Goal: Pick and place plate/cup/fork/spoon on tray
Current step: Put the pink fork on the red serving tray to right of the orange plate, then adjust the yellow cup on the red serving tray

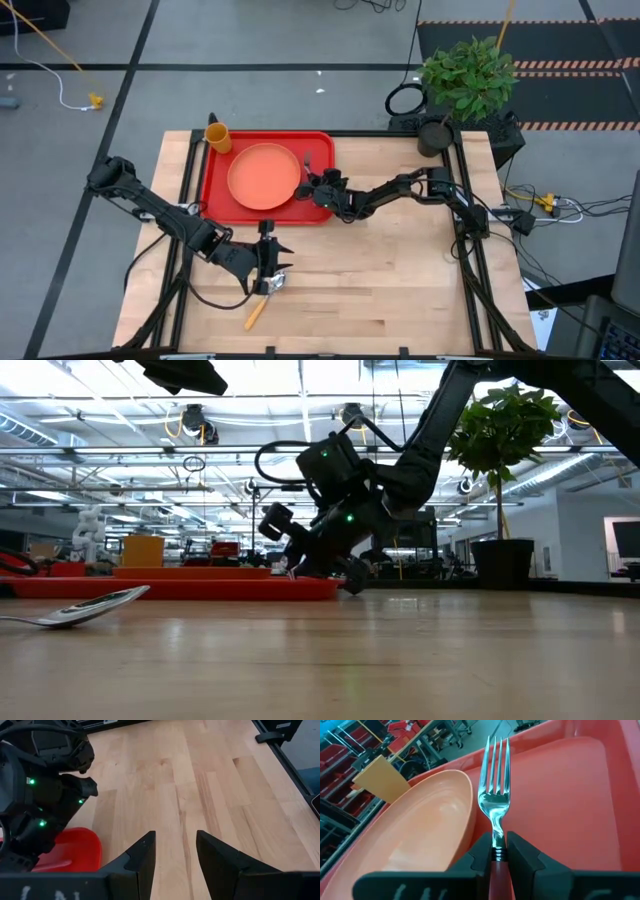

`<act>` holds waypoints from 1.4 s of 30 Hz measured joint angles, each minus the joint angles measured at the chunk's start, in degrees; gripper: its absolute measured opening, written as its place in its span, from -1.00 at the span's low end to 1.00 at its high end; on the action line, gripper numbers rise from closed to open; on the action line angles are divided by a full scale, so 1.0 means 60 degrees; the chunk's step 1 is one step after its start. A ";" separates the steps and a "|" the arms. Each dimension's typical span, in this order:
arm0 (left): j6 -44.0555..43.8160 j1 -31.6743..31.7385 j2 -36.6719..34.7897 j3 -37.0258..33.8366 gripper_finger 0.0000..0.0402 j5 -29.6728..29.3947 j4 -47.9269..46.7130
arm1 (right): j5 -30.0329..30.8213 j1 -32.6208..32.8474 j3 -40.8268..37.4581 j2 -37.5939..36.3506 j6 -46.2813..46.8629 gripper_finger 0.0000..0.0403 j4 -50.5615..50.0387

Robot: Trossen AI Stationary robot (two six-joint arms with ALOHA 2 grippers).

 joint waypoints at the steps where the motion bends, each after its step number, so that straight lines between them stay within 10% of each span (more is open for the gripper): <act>1: -0.0003 0.0000 0.0000 0.0000 -0.28 0.0000 0.0000 | -0.0019 0.0000 0.0000 -0.0006 0.0053 -0.82 0.0003; 19: -0.0084 -0.0061 0.0000 0.0000 -0.28 0.0010 -0.0076 | 0.0014 0.0004 -0.0008 -0.0016 -0.0531 -0.35 0.0448; 42: -0.1243 -0.0302 0.0004 -0.0007 -0.28 -0.0009 -0.0108 | -0.0448 0.0313 -0.2176 -0.3198 -0.3919 -0.32 0.0166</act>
